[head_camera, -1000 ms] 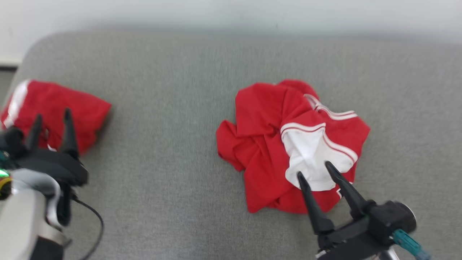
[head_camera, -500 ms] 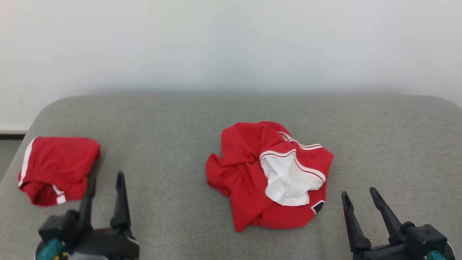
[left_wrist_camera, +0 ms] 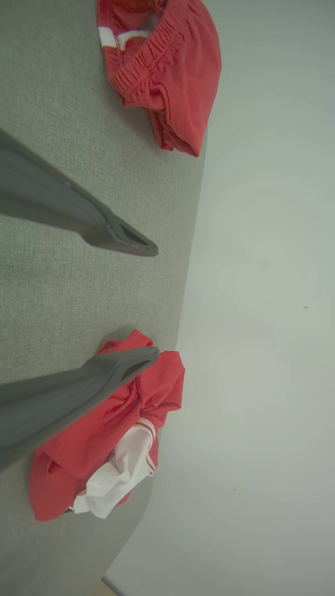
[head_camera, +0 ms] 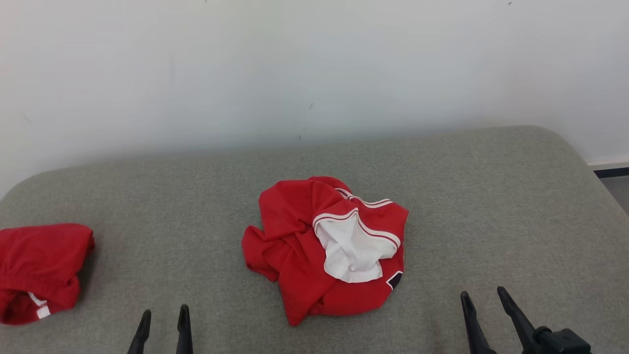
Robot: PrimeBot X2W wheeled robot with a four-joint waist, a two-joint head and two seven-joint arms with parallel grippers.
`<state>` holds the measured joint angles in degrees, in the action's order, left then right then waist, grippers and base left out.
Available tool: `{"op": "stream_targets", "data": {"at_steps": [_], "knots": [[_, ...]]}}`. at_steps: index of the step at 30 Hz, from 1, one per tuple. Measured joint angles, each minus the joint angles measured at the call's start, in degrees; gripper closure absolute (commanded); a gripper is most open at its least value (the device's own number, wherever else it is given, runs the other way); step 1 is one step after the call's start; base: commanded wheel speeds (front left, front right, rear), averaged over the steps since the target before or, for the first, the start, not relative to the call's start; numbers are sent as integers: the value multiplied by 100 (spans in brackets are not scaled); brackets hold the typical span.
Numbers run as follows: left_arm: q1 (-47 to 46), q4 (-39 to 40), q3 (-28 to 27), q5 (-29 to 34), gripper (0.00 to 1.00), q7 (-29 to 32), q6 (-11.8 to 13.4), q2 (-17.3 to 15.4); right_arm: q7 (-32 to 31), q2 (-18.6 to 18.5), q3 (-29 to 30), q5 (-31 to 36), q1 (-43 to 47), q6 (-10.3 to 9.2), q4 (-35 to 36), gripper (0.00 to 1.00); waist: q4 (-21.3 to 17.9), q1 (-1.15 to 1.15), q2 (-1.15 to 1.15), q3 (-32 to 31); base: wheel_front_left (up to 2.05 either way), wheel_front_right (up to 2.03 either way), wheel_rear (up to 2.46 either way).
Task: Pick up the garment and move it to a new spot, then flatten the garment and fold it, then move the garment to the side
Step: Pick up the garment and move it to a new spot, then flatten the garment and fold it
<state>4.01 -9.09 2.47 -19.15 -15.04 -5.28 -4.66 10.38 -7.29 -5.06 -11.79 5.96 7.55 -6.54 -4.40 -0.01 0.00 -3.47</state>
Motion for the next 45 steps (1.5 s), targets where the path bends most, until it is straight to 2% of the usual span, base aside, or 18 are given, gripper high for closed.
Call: {"op": "stream_targets", "data": {"at_steps": [7, 20, 45], "knots": [[404, -119, -356, 259, 0, 0, -121, 87, 230, -93, -265, -33, -210, 0, -494, 0, -159, 0, 0, -109, 0, 0, 0], [463, -38, -1004, 453, 0, 0, -185, 149, 428, -163, -174, -103, -351, 0, -983, 0, -26, 0, 0, -154, 0, 0, 0], [469, -22, -802, 499, 0, 0, -223, 170, 459, -159, -158, -122, -452, 0, -1027, 0, -31, 1, 1, -59, 0, 0, 0]]}}
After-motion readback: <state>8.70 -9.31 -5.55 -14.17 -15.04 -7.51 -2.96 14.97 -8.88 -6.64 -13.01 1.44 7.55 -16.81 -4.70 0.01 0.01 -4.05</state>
